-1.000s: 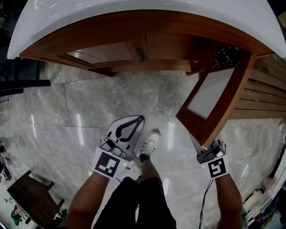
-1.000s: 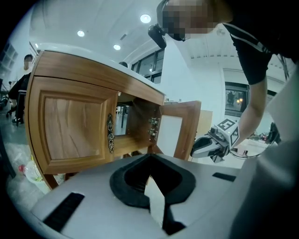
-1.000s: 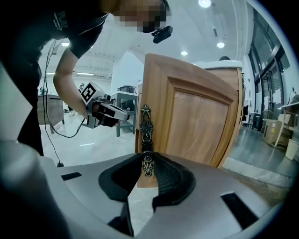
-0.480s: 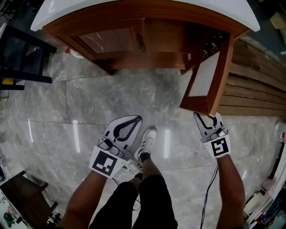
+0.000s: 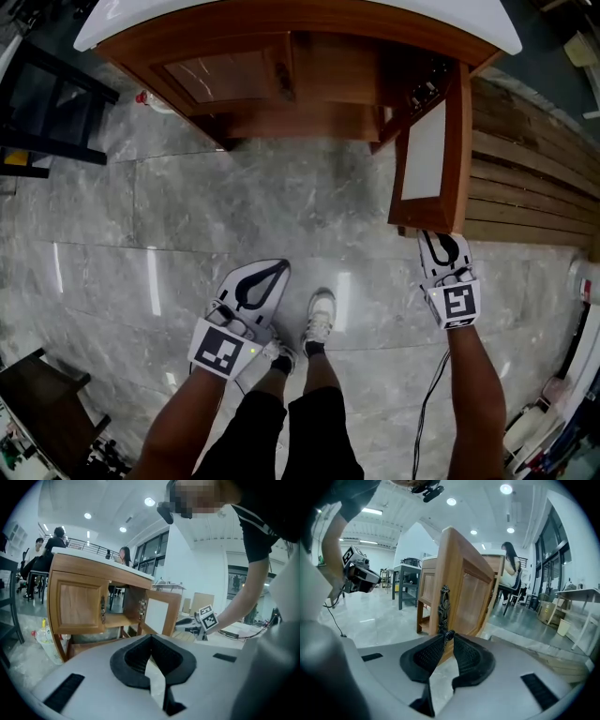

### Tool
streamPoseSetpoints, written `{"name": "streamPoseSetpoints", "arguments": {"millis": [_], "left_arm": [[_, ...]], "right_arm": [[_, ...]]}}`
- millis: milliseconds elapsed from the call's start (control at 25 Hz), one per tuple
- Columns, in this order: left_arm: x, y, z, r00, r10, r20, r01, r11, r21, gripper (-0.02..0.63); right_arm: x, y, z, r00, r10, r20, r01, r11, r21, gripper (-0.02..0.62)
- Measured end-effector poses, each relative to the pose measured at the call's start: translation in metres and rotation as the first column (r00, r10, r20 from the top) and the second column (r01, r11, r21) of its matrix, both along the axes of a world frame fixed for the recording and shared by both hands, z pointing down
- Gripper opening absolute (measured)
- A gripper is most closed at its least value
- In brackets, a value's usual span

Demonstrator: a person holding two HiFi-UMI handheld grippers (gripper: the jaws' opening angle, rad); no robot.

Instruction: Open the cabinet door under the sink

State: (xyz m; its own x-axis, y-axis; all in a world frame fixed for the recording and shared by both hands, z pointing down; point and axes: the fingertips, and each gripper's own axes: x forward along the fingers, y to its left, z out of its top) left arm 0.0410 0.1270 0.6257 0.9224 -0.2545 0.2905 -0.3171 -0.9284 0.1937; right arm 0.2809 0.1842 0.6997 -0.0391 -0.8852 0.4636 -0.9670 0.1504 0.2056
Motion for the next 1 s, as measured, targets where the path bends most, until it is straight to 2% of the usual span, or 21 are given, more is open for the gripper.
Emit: {"name": "streamPoseSetpoints", "arguments": {"millis": [120,240,320,440,600,760,1000], "left_arm": [[0.009,-0.002,-0.004,1.0,-0.018,-0.006,0.018,1.0,-0.002,0.021],[0.015,-0.005,-0.01,1.0,-0.028,-0.005,0.028,1.0,-0.001,0.02],[0.016,-0.008,-0.012,0.999,-0.038,0.003,0.038,0.999,0.003,0.021],[0.018,-0.013,-0.015,0.998,-0.063,0.013,0.063,0.998,0.007,0.021],[0.021,-0.019,-0.023,0.994,-0.104,0.019,0.104,0.995,0.01,0.021],[0.026,-0.025,-0.037,0.989,-0.151,0.001,0.151,0.989,-0.001,0.02],[0.028,-0.046,-0.045,0.979,-0.201,-0.017,0.201,0.98,0.005,0.021]], "right_arm": [[0.024,0.011,0.004,0.992,0.122,-0.012,-0.122,0.992,0.016,0.074],[0.05,0.027,0.003,0.967,0.254,0.027,-0.255,0.966,0.047,0.066],[0.054,0.037,0.003,0.957,0.286,0.053,-0.289,0.956,0.047,0.136],[0.047,0.048,-0.003,0.947,0.314,0.074,-0.318,0.946,0.063,0.14],[0.013,0.056,-0.027,0.953,0.279,0.114,-0.291,0.951,0.105,0.109],[-0.032,0.054,-0.06,0.961,0.208,0.184,-0.235,0.963,0.135,0.109],[-0.095,0.006,-0.089,0.959,0.065,0.275,-0.123,0.972,0.199,0.109]]}}
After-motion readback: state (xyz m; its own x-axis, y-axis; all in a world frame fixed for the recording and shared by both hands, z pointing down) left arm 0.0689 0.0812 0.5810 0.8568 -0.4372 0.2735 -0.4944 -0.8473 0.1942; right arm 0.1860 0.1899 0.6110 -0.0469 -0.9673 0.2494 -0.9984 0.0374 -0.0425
